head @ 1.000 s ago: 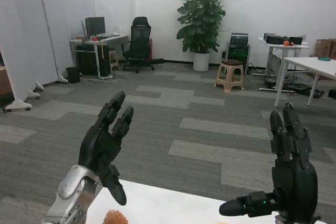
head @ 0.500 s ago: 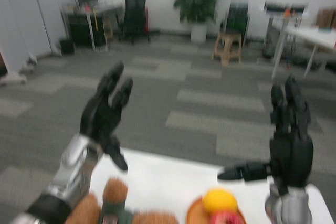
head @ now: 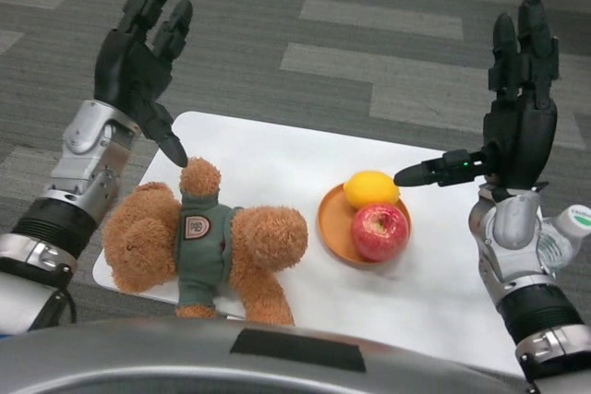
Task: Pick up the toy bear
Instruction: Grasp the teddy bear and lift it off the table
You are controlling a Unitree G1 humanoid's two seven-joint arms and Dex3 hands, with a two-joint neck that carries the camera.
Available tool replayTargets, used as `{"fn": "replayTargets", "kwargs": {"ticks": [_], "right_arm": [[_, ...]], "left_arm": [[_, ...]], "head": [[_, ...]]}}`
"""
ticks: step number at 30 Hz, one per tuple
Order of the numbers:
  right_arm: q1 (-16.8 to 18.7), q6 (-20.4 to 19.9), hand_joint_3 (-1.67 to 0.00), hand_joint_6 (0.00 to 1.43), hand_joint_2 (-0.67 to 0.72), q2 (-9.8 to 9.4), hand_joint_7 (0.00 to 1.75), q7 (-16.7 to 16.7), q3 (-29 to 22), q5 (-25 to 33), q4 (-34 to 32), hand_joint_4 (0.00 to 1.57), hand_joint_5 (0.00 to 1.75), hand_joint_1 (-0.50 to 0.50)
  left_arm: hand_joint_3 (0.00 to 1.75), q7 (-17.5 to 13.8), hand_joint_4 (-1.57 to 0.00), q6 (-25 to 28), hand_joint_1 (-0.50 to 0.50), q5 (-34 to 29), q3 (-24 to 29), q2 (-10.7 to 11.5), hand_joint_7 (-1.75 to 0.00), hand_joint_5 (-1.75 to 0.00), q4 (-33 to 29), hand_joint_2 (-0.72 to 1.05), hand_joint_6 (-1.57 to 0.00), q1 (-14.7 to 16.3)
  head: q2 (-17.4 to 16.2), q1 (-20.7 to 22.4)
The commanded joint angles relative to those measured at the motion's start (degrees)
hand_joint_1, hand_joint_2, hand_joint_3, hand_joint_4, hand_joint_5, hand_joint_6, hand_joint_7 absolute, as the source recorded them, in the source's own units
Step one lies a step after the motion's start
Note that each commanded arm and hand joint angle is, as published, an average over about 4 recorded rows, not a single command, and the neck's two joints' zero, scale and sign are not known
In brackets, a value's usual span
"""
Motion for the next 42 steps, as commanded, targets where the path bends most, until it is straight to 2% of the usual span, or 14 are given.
{"fn": "replayTargets", "kwargs": {"ticks": [1,7,11,14,16,20,21,25,27,31,36,42], "right_arm": [[0.9,1.2,0.0,0.0,0.15,-1.77,0.07,0.4,0.6,1.1,0.3,0.0,0.12,-0.46],[1.7,2.5,0.0,0.0,0.15,-3.35,0.09,0.6,1.0,1.8,1.0,0.0,0.17,-0.46],[2.0,2.8,0.0,0.0,0.11,-4.07,0.07,0.9,1.2,2.3,2.1,0.0,0.17,-0.46],[2.1,2.9,0.0,0.0,0.09,-4.58,0.07,0.9,1.2,2.4,2.5,0.0,0.17,-0.46],[2.3,3.0,0.0,0.0,0.09,-4.95,0.07,0.9,1.2,2.6,2.6,0.0,0.17,-0.46],[2.6,3.1,0.0,0.0,0.08,-5.41,0.07,0.9,1.1,2.7,2.6,0.0,0.15,-0.46],[2.8,3.2,0.0,0.0,0.06,-5.61,0.07,0.9,1.1,2.7,2.6,0.0,0.17,-0.46],[3.7,3.3,0.0,0.0,0.03,-6.34,0.07,0.9,0.6,2.8,2.5,0.0,0.19,-0.46],[3.9,3.3,0.0,0.0,0.03,-6.38,0.07,0.9,0.5,2.8,2.5,0.0,0.19,-0.46],[4.3,3.3,0.0,0.0,0.03,-6.6,0.07,0.9,0.5,3.3,2.6,0.0,0.19,-0.46],[4.8,3.3,0.0,0.0,0.03,-7.66,0.07,0.9,0.6,3.6,2.7,0.0,0.19,-0.46],[4.9,3.6,0.0,0.0,0.03,-8.71,0.07,0.9,1.0,4.1,2.8,0.0,0.19,-0.46]], "left_arm": [[0.09,-0.2,0.0,3.0,-0.29,-1.9,-1.9,4.5,-0.14,0.0,-2.2,-0.57,0.0,1.5],[0.09,-0.4,0.0,11.8,-0.37,-3.6,-3.5,13.9,-0.21,0.0,-8.8,-0.55,0.0,4.7],[0.09,-0.4,0.0,20.4,-0.4,-3.3,-4.9,22.6,-0.21,0.0,-16.1,-0.55,0.0,6.6],[0.09,-0.4,0.0,24.1,-0.42,-1.7,-6.1,25.7,-0.21,0.0,-19.1,-0.53,0.0,7.0],[0.09,-0.5,0.0,25.7,-0.44,0.2,-6.9,26.5,-0.21,0.0,-20.4,-0.48,0.0,7.1],[0.09,-0.9,0.0,27.7,-0.46,3.2,-7.8,26.6,-0.21,0.0,-21.9,-0.39,0.0,7.1],[0.09,-1.1,0.0,28.4,-0.47,5.0,-8.0,26.7,-0.21,0.0,-22.7,-0.37,0.0,7.0],[0.09,-3.9,0.0,33.5,-0.48,16.8,-8.8,26.9,-0.21,0.0,-26.7,-0.28,0.0,6.7],[0.09,-4.9,0.0,34.6,-0.48,19.6,-8.9,26.9,-0.21,0.0,-27.5,-0.28,0.0,6.8],[0.09,-6.3,0.0,37.0,-0.48,24.5,-10.9,26.8,-0.21,0.0,-29.4,-0.28,0.0,6.1],[0.09,-8.2,0.0,38.7,-0.48,30.6,-20.6,26.7,-0.21,0.0,-32.2,-0.26,0.0,0.6],[0.09,-9.7,0.0,39.5,-0.48,32.4,-32.7,27.4,-0.21,0.0,-33.6,-0.19,0.0,-6.3]], "head": [[-1.2,-0.6],[-2.7,-1.0],[-3.8,-1.1],[-5.3,-1.0],[-6.2,-0.7],[-7.0,0.9],[-7.4,2.8],[-7.8,17.0],[-7.7,19.6],[-8.1,21.8],[-9.3,23.6],[-10.5,25.5]]}}
